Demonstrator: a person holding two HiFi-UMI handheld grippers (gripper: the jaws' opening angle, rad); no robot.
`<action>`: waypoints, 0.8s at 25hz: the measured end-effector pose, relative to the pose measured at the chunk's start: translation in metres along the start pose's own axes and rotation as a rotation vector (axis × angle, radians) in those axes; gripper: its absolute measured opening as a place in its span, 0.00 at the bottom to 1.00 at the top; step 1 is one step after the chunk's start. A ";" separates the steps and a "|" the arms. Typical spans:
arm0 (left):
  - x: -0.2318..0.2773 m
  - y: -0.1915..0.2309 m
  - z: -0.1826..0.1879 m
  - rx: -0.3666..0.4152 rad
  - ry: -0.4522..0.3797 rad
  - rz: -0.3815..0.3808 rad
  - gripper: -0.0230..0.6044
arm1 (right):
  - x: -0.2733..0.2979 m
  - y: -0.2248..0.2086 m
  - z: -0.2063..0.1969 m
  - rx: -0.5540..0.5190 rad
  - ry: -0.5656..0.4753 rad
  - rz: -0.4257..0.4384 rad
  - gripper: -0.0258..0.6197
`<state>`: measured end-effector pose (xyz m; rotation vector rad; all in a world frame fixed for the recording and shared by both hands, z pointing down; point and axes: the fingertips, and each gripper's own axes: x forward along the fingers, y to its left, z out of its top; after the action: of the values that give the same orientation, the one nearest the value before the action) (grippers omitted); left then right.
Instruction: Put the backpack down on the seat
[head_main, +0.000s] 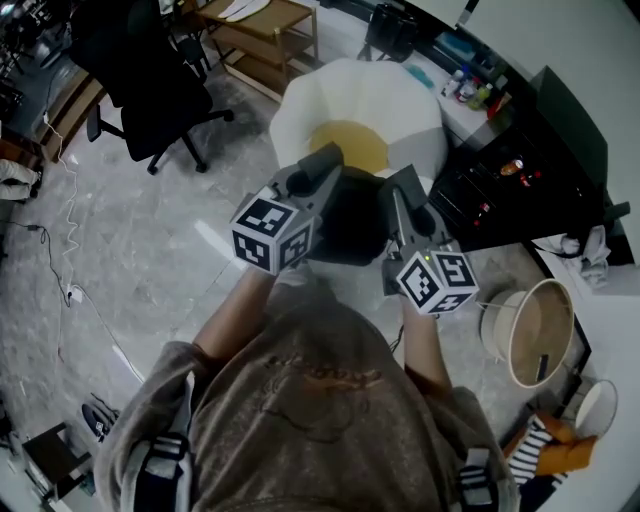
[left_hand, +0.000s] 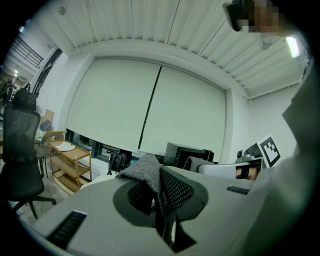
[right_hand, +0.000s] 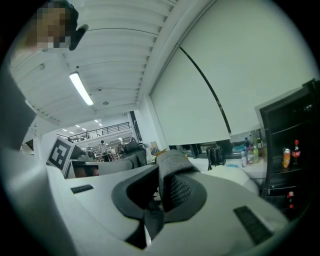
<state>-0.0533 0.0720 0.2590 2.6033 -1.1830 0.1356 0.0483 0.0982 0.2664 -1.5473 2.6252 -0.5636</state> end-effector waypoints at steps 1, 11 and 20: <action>0.006 0.002 0.001 0.005 0.002 0.000 0.08 | 0.004 -0.004 0.001 0.002 0.001 0.000 0.08; 0.065 0.032 0.008 0.004 0.015 -0.019 0.09 | 0.049 -0.045 0.009 0.018 0.000 -0.019 0.08; 0.123 0.069 0.015 -0.004 0.046 -0.064 0.09 | 0.101 -0.084 0.020 0.040 -0.001 -0.051 0.08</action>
<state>-0.0241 -0.0644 0.2837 2.6167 -1.0824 0.1795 0.0722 -0.0299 0.2901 -1.6062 2.5641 -0.6144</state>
